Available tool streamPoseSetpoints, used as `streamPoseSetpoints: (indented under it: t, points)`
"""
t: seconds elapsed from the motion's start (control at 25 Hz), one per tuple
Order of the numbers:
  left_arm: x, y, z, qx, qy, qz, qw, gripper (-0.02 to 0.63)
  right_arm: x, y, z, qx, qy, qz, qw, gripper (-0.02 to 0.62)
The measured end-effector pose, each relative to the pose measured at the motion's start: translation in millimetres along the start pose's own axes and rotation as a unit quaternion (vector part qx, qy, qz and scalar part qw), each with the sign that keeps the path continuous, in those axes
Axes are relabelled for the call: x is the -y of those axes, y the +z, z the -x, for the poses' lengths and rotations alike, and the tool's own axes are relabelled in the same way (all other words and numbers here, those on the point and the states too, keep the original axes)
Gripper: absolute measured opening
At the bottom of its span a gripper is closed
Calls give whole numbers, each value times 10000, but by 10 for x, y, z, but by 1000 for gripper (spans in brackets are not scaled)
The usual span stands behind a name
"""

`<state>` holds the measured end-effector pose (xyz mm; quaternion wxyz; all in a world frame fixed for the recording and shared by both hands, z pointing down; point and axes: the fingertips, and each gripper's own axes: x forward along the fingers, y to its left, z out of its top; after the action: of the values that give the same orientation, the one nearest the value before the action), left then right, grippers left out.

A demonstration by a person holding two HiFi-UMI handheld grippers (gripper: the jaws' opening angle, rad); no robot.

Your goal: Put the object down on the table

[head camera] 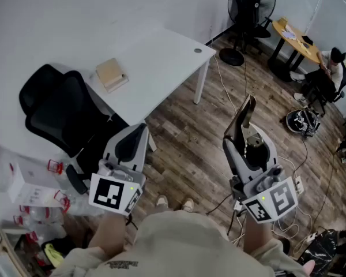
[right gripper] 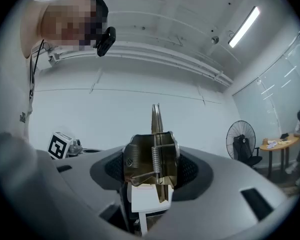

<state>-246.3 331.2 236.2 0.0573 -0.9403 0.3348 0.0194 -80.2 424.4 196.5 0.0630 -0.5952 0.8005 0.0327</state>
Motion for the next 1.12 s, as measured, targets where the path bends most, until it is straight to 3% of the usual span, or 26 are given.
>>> streamPoseSetpoints:
  t: [0.56,0.84,1.12]
  points:
    - [274,35,-175,-50,-96,7,9999,21,234,-10,160,-27,106,-277,9996,235]
    - [477,-141,-243,-197,-230,-28,9995,21,360,-49,250,-92,89,-419,9990,235]
    - [519,-105,-375,-64,-278,-122,9995,21,508,-144,320,-325,-157,-161,9992,235]
